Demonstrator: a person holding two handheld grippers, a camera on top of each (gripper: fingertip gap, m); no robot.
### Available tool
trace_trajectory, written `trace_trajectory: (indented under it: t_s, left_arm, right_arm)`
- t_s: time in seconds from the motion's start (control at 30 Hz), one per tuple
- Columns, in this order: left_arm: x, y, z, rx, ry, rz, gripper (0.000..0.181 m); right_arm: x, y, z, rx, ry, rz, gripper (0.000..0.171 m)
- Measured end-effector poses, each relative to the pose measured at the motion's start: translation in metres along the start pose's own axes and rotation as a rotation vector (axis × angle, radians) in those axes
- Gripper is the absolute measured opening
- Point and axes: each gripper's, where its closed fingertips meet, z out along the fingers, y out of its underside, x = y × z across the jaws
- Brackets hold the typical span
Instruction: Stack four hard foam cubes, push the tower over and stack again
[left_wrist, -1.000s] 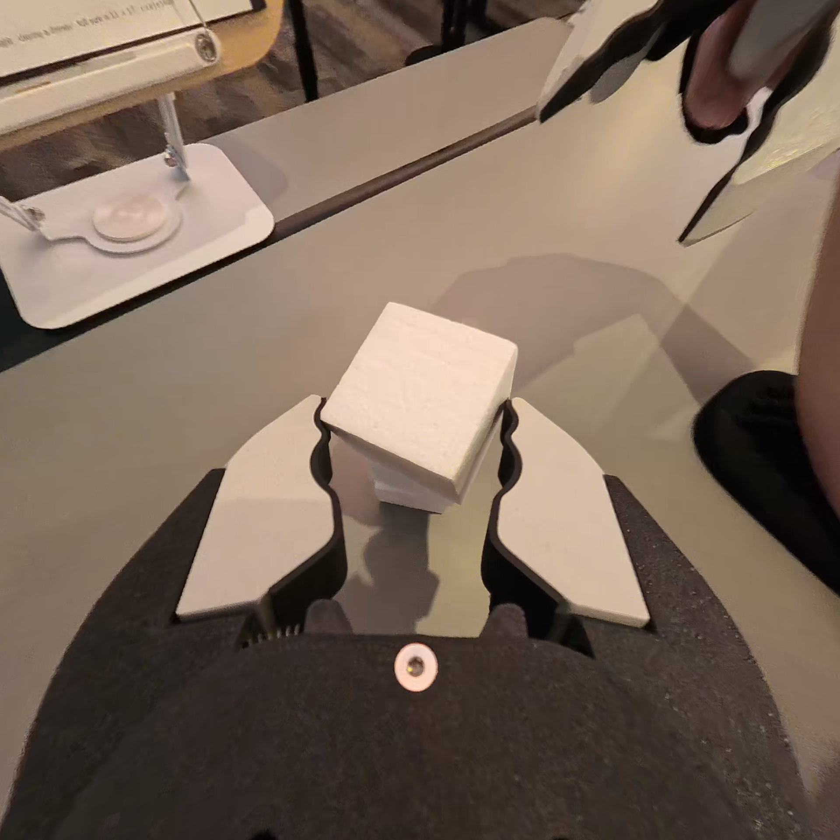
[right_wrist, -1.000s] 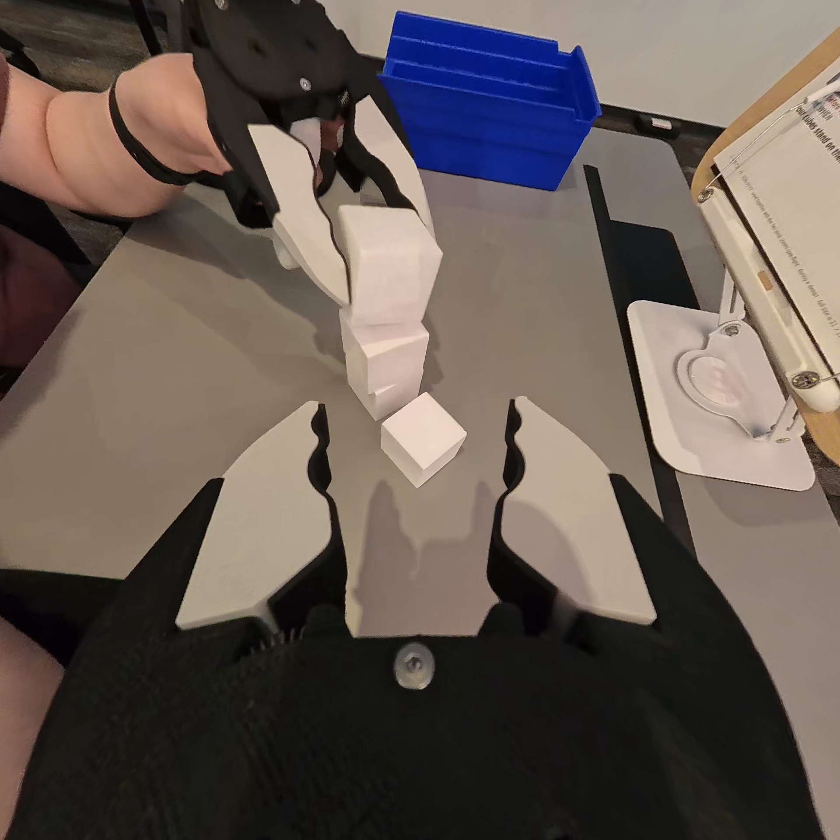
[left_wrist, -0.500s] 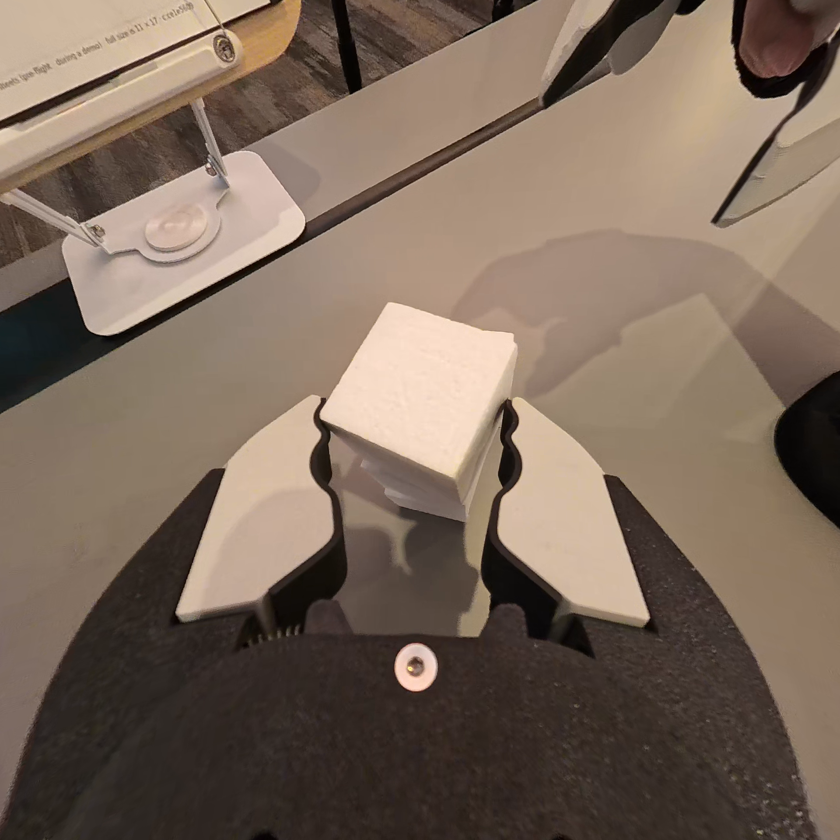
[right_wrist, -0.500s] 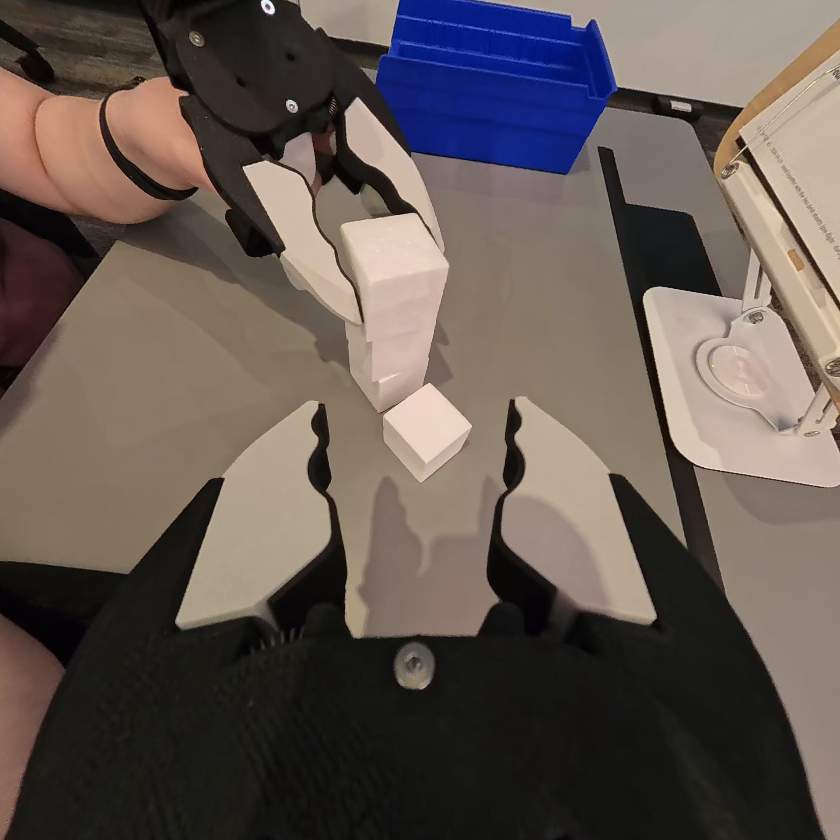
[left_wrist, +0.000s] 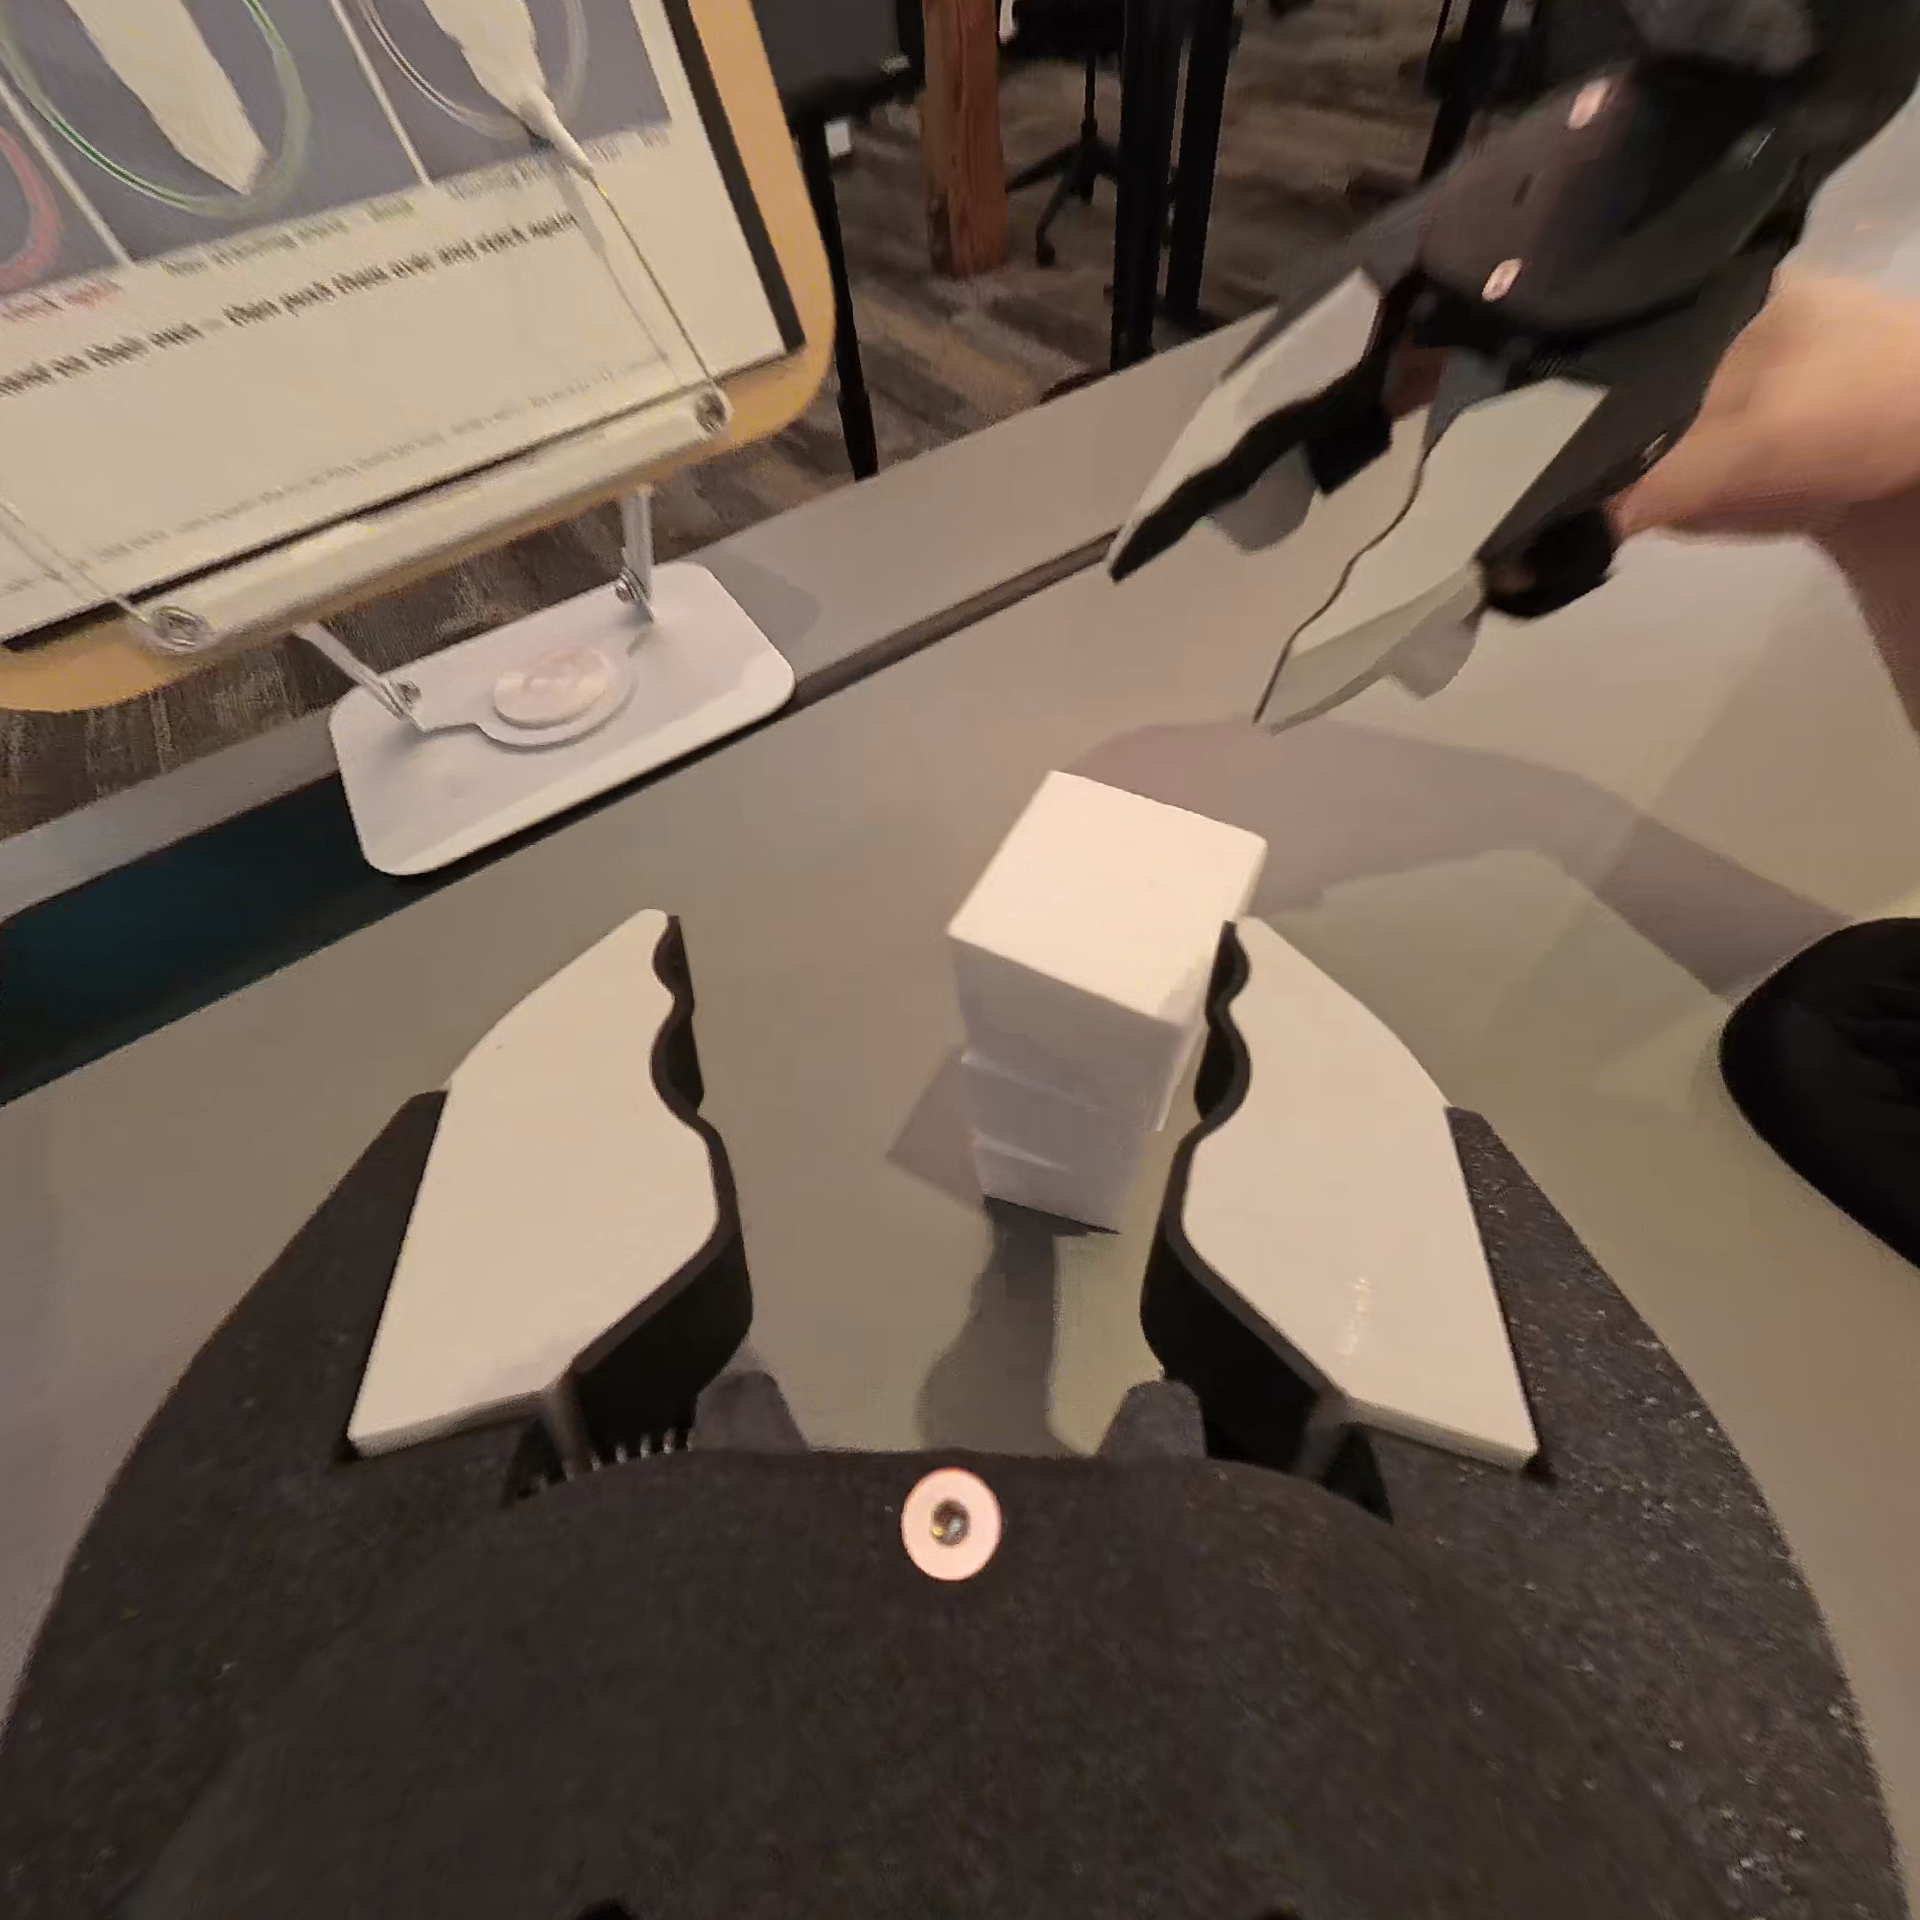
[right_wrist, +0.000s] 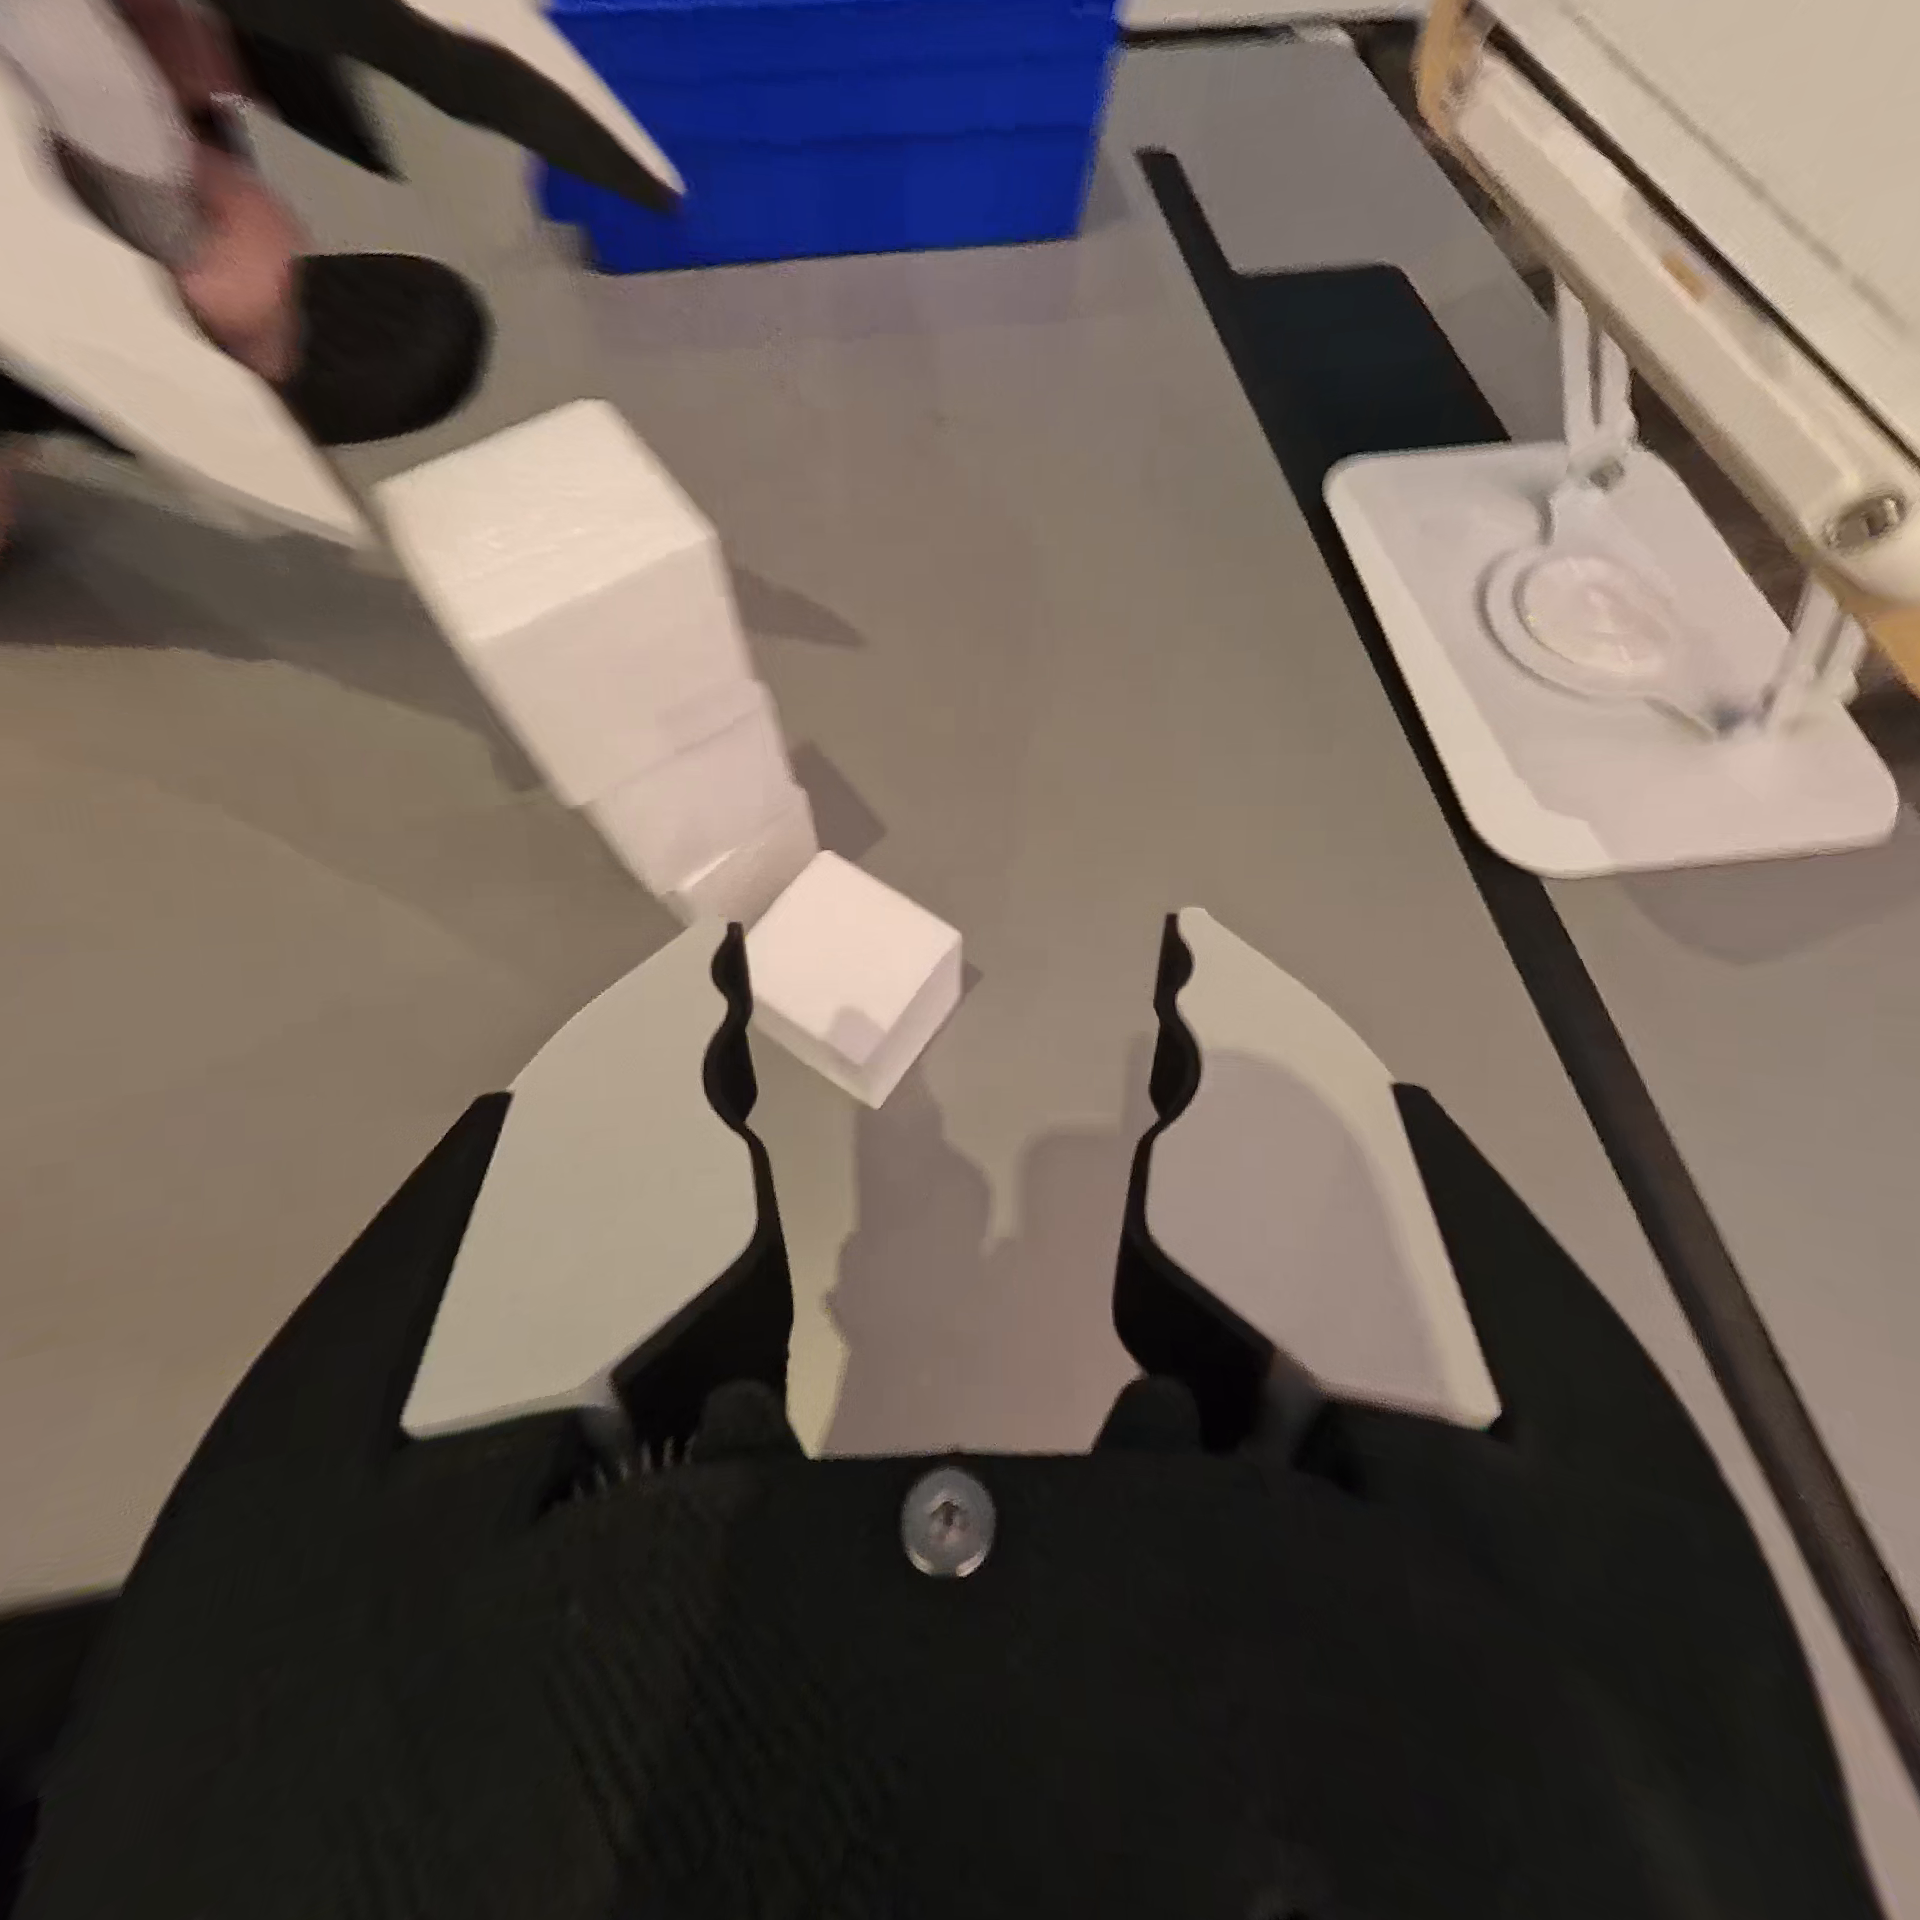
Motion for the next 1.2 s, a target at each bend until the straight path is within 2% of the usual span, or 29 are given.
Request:
trace_trajectory:
  t_s: [0.1,0.23,0.33,0.43,0.53,0.57,0.63,0.73,0.8,0.93,1.0,1.07,1.13,1.2]
  left_arm:
    - [-0.030,-0.013,-0.017,0.046,-0.016,-0.017,0.091]
    - [-0.071,-0.039,-0.033,0.152,-0.016,-0.055,0.089]
    - [-0.089,-0.067,-0.038,0.233,0.038,-0.096,0.087]
    - [-0.093,-0.088,-0.039,0.297,0.122,-0.110,0.087]
    - [-0.095,-0.099,-0.041,0.365,0.176,-0.121,0.081]
    - [-0.095,-0.099,-0.043,0.389,0.199,-0.131,0.080]
    - [-0.096,-0.098,-0.046,0.436,0.249,-0.157,0.076]
    - [-0.096,-0.091,-0.049,0.414,0.349,-0.170,0.063]
    - [-0.104,-0.088,-0.055,0.399,0.346,-0.153,0.059]
    - [-0.117,-0.093,-0.067,0.423,0.306,-0.116,0.057]
    - [-0.121,-0.096,-0.070,0.425,0.300,-0.148,0.061]
    - [-0.121,-0.097,-0.072,0.436,0.322,-0.162,0.060]
    - [-0.120,-0.094,-0.070,0.414,0.329,-0.153,0.060]
    - [-0.122,-0.089,-0.067,0.384,0.314,-0.140,0.061]
  right_arm:
    - [-0.001,0.011,0.016,-0.011,0.110,0.113,0.077]
    - [-0.023,0.012,0.011,0.169,0.300,0.108,0.080]
    - [-0.029,0.026,0.014,0.178,0.423,0.138,0.080]
    - [-0.036,0.041,0.035,0.148,0.397,0.245,0.082]
    - [-0.035,0.060,0.054,0.071,0.396,0.279,0.082]
    - [-0.033,0.066,0.056,0.050,0.410,0.279,0.078]
    - [-0.036,0.067,0.061,0.049,0.375,0.280,0.055]
    - [-0.034,0.069,0.049,0.040,0.385,0.303,0.054]
    - [-0.028,0.057,0.024,0.102,0.422,0.285,0.054]
    - [-0.034,-0.035,-0.036,0.346,0.259,0.133,0.054]
    - [-0.057,-0.083,-0.048,0.402,0.059,0.018,0.054]
    - [-0.081,-0.101,-0.039,0.303,-0.143,-0.078,0.054]
    - [-0.089,-0.095,-0.020,0.125,-0.228,-0.181,0.055]
    - [-0.094,-0.092,-0.005,0.025,-0.309,-0.227,0.055]
